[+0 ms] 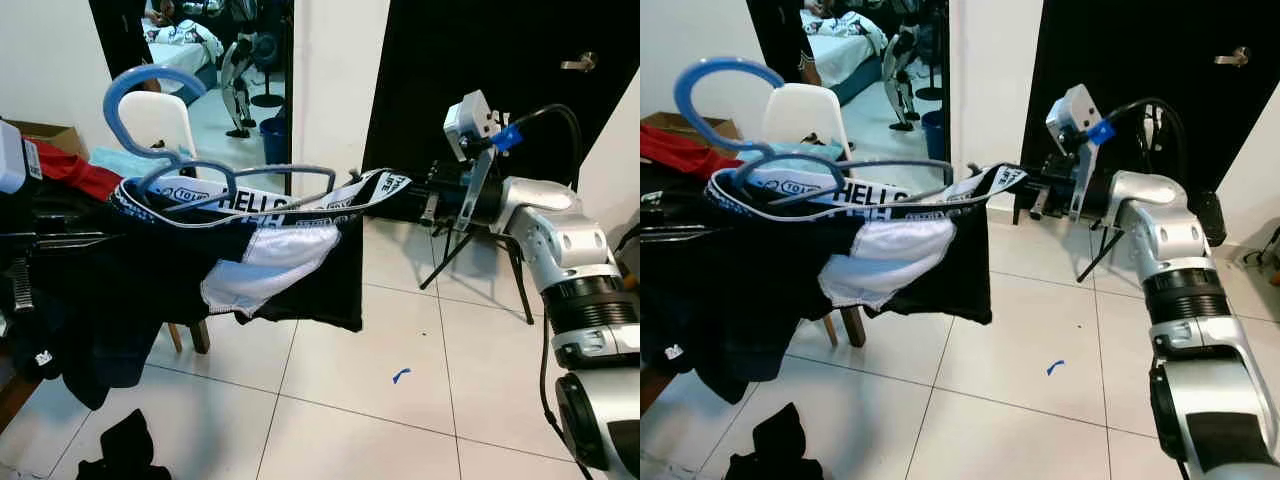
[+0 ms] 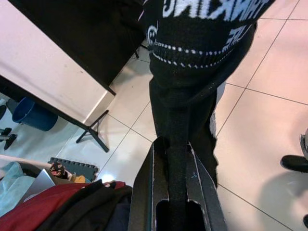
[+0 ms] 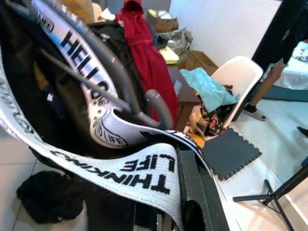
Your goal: Hang hanger
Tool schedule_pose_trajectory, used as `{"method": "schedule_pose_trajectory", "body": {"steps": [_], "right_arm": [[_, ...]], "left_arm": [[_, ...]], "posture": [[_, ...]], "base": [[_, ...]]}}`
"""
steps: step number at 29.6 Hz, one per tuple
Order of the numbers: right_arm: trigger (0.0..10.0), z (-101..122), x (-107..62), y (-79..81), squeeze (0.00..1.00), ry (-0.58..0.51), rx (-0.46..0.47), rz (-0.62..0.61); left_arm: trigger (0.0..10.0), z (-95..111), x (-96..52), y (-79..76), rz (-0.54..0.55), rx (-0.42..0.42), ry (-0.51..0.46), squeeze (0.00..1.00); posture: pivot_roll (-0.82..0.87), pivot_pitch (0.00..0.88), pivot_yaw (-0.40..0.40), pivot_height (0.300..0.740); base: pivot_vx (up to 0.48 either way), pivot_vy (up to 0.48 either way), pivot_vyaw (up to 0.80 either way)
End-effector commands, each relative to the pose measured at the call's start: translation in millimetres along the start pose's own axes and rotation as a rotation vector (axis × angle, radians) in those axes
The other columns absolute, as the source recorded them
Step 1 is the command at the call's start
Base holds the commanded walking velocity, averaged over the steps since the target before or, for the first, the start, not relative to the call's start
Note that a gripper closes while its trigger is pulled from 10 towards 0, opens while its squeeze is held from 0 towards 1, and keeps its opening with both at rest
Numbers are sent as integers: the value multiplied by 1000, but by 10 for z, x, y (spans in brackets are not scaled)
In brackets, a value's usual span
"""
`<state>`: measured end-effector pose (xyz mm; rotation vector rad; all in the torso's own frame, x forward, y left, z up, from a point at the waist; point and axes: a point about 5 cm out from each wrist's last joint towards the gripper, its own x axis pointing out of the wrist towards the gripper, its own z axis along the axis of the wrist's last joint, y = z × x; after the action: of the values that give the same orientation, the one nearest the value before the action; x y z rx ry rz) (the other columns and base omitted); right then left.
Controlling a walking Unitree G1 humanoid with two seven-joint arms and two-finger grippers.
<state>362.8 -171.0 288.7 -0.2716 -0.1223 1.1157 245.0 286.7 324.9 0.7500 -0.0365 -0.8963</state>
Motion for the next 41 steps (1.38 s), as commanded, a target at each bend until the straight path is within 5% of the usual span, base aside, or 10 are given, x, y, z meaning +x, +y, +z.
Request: {"method": "schedule_pose_trajectory", "body": {"steps": [1,16,25,41], "right_arm": [[0,32,28,-2,0,11,-28,18],[0,-51,0,4,0,72,-37,39],[0,39,-46,-78,0,70,-69,1],[0,164,-107,-71,0,65,-124,48]], "left_arm": [[0,50,7,-25,-1,12,-22,0],[0,218,-58,26,52,30,-88,0],[314,87,-12,-201,-64,-45,-54,0],[118,-10,-19,-201,-32,-56,1,0]], "posture": [[-47,0,-56,740],[-45,0,-56,740],[-50,0,-57,740],[-51,0,-58,740]], "base": [[0,0,0],[0,0,0],[0,0,0],[0,0,0]]}}
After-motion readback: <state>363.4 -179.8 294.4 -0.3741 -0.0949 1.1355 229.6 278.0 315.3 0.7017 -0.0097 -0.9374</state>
